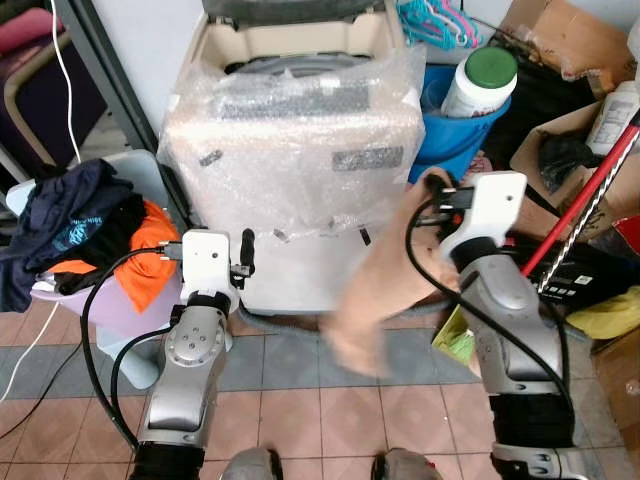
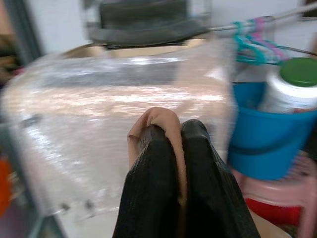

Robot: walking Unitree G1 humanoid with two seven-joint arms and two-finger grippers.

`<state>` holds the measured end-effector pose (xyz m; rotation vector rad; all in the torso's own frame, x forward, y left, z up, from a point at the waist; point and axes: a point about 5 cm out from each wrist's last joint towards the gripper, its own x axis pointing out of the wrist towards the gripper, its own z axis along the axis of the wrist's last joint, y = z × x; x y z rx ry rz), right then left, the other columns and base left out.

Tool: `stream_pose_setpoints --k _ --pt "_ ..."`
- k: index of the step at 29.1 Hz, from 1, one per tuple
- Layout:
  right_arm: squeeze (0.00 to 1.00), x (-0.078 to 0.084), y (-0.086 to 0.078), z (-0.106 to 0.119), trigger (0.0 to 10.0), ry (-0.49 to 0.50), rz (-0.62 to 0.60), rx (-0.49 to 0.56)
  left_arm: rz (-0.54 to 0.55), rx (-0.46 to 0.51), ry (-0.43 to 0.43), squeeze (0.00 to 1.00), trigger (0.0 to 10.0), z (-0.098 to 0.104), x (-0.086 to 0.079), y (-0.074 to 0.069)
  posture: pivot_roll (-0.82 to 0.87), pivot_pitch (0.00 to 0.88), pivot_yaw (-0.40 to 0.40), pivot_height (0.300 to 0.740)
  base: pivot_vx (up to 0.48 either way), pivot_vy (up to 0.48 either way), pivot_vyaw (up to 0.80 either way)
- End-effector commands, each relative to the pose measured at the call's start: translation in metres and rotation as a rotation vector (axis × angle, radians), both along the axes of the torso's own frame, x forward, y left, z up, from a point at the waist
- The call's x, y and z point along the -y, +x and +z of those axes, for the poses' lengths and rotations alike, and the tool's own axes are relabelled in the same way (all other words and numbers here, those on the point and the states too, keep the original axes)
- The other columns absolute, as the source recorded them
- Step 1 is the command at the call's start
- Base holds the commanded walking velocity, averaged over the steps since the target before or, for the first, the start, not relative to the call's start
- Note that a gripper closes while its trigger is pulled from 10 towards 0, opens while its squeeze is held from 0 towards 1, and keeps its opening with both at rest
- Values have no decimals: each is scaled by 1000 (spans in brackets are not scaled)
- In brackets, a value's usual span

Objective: Clothes washing

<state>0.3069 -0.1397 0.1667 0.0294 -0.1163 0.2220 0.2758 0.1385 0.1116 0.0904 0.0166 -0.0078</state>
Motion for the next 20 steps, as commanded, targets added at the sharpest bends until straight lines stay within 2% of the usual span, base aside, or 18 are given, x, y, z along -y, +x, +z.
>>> stream_pose_setpoints --k 1,4,7,10,14,20 --pt "0 -12 0 16 10000 -6 73 67 29 -4 16 0 10000 0 -9 0 -38 74 85 740 0 0 0" --pt "0 -16 0 20 10000 -17 112 85 27 1 11 0 10000 1 -10 0 -38 74 85 740 100 0 0" --pt "0 -20 3 30 10000 -82 175 128 27 1 13 0 10000 1 -10 1 -41 72 88 740 322 0 0" --pt "0 -23 8 51 10000 -140 237 203 25 1 8 0 10000 2 -11 2 -42 70 89 740 335 0 0" --pt "0 -19 14 68 10000 -161 255 255 17 2 -2 0 10000 2 -10 2 -46 66 87 740 378 0 0" --pt "0 -14 20 73 10000 -176 251 273 15 1 -16 0 10000 2 -10 2 -43 62 85 740 434 0 0"
